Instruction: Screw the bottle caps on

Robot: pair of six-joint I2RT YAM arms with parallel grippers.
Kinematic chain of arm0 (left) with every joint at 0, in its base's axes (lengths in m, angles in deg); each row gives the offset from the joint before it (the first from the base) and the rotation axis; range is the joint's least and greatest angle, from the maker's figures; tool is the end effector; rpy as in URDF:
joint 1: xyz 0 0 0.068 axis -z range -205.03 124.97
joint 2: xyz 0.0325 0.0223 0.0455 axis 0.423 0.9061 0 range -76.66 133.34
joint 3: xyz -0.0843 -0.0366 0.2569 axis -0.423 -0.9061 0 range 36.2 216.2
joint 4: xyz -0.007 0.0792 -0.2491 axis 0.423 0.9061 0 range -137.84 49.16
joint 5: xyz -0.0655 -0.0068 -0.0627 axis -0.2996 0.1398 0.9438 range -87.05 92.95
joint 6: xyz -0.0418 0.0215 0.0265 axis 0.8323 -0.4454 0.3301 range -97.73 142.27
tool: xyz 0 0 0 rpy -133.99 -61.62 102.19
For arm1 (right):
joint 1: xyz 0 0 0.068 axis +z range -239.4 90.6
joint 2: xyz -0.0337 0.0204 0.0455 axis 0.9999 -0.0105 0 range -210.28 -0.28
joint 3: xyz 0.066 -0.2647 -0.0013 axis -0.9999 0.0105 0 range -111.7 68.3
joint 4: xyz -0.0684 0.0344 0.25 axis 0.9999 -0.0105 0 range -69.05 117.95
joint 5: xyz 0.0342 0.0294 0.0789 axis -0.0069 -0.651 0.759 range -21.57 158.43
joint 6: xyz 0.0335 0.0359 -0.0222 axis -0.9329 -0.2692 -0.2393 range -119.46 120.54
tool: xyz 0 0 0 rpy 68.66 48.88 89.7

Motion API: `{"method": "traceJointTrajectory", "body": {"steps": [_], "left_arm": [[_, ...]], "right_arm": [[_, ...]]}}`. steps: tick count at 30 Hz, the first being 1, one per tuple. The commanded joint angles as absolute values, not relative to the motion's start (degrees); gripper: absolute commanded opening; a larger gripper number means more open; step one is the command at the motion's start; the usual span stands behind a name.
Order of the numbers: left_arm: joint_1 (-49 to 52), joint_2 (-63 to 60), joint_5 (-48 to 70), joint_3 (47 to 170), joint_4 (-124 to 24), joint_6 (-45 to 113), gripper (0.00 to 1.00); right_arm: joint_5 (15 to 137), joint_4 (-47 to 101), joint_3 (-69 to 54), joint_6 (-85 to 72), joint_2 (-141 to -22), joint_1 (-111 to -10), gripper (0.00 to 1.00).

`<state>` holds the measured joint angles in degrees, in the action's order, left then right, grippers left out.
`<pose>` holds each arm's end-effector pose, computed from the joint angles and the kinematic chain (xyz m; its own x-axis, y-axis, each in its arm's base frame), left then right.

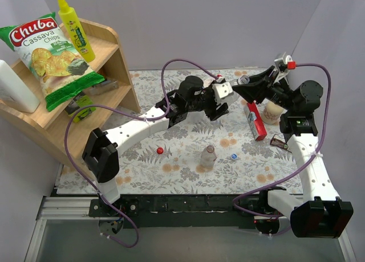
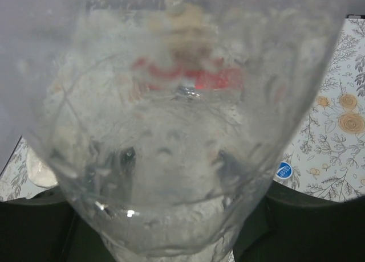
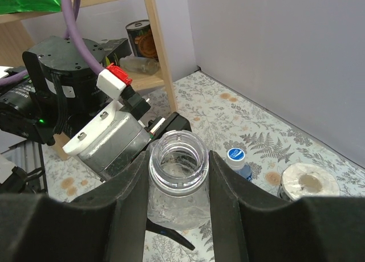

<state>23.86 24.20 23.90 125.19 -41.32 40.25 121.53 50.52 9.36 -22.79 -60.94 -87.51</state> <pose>0.2690 -0.3276 0.3473 -0.4833 0.1154 -0.8678 0.8174 0.4144 -0.4001 0.2254 0.0359 0.4302 0.0229 0.2386 -0.9709 -0.8448 0.5238 0.1088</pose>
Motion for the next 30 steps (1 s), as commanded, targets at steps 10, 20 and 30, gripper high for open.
{"method": "traceJointTrajectory", "body": {"steps": [10, 20, 30], "left_arm": [[15.8, 15.6, 31.0, 118.9, -44.2, 49.8, 0.44], [11.6, 0.5, 38.7, 104.7, -42.9, 48.1, 0.23], [11.4, -7.1, 37.8, 99.6, -34.2, 44.6, 0.00]], "right_arm": [[125.0, 26.6, -5.8, -3.4, -57.1, -87.8, 0.88], [125.2, -18.6, -10.9, 38.2, -67.1, -88.1, 0.74], [110.8, -26.0, 8.8, 74.5, -74.7, -86.6, 0.77]]}}
